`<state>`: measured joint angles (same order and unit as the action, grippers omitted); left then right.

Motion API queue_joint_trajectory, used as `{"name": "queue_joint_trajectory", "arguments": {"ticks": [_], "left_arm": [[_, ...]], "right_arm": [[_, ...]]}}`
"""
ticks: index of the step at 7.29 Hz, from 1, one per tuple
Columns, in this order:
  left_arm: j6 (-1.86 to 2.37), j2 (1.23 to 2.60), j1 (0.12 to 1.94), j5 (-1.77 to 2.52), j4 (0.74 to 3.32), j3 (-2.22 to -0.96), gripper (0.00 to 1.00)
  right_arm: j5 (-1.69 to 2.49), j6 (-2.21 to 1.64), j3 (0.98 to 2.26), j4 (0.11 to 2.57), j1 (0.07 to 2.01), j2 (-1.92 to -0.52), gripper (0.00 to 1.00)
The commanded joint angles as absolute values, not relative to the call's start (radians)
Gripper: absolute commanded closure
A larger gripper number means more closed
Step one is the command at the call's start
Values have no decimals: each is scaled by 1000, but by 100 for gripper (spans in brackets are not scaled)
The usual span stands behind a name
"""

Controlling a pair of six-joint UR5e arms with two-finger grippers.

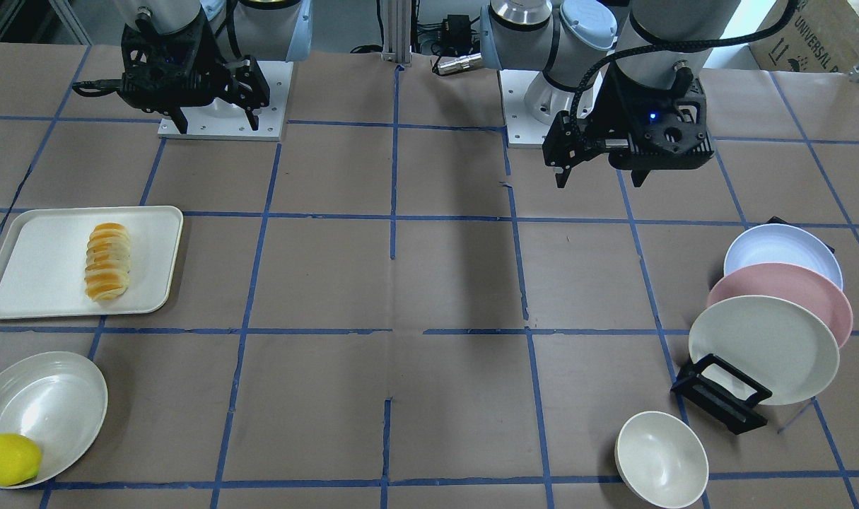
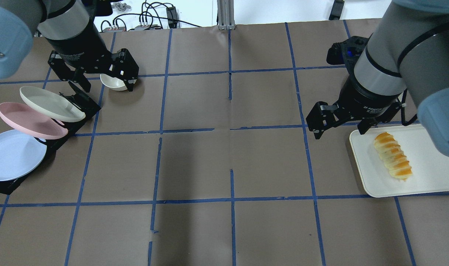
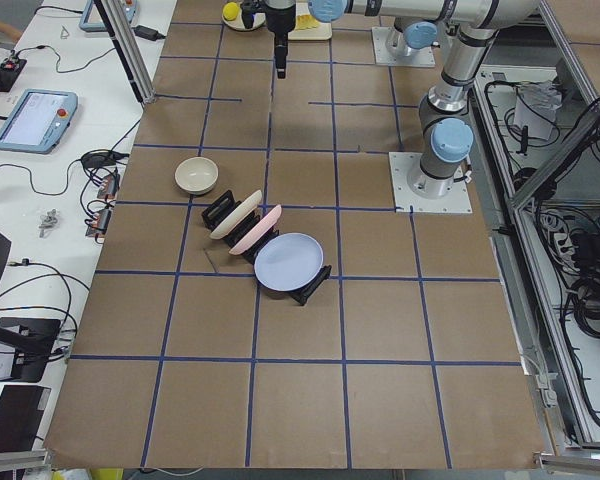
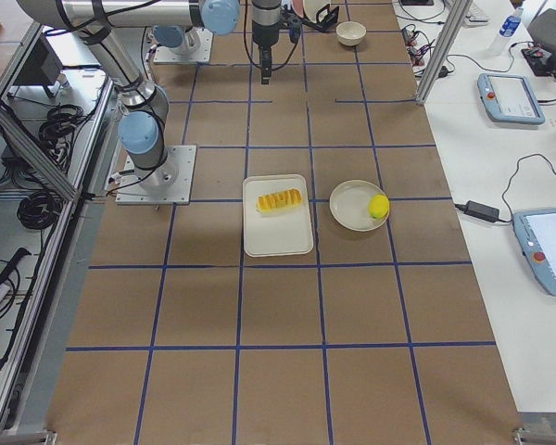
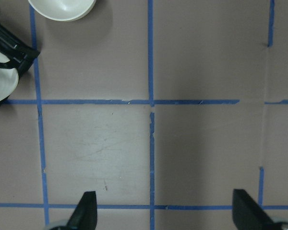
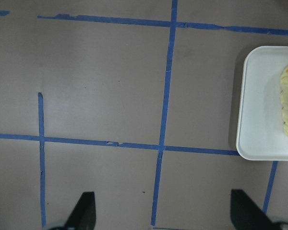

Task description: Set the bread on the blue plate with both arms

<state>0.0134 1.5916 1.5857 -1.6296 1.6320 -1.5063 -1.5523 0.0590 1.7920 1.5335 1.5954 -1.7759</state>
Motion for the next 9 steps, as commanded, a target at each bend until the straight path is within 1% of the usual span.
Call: {"name": "queue_joint_trajectory", "arguments": {"ticks": [1, 2, 3, 4, 5, 6, 7, 8, 9], "left_arm": [[3, 1591, 1585, -1628, 1640, -1509, 0], [-30, 1585, 1565, -1629, 1640, -1523, 0], [-176, 1565, 1492, -1631, 1647, -1528, 0], [-283, 1536, 1377, -1628, 1651, -1538, 0], [-414, 1525, 1271, -1585, 1651, -1554, 0], [-537, 1525, 1155, -1569, 1652, -1555, 0], [-637, 1529, 1035, -1566, 1660, -1555, 0], [-741, 1546, 922, -1566, 1660, -1555, 0], [-868, 1566, 807, -1562, 1661, -1562, 0]], "right_arm": [[-1552, 60, 1796, 1532, 1595, -1776, 0], [-1551, 57, 1801, 1532, 1595, -1775, 0], [-1566, 171, 1815, 1549, 1577, -1775, 0], [-1578, 333, 1819, 1577, 1513, -1785, 0], [-1569, 363, 1842, 1574, 1408, -1783, 0], [-1562, 585, 1930, 1668, 1288, -1782, 0], [-1563, 718, 2025, 1772, 1193, -1782, 0], [-1563, 780, 2099, 1908, 1142, -1773, 0], [-1565, 814, 2156, 2031, 1132, -1703, 0]]}}
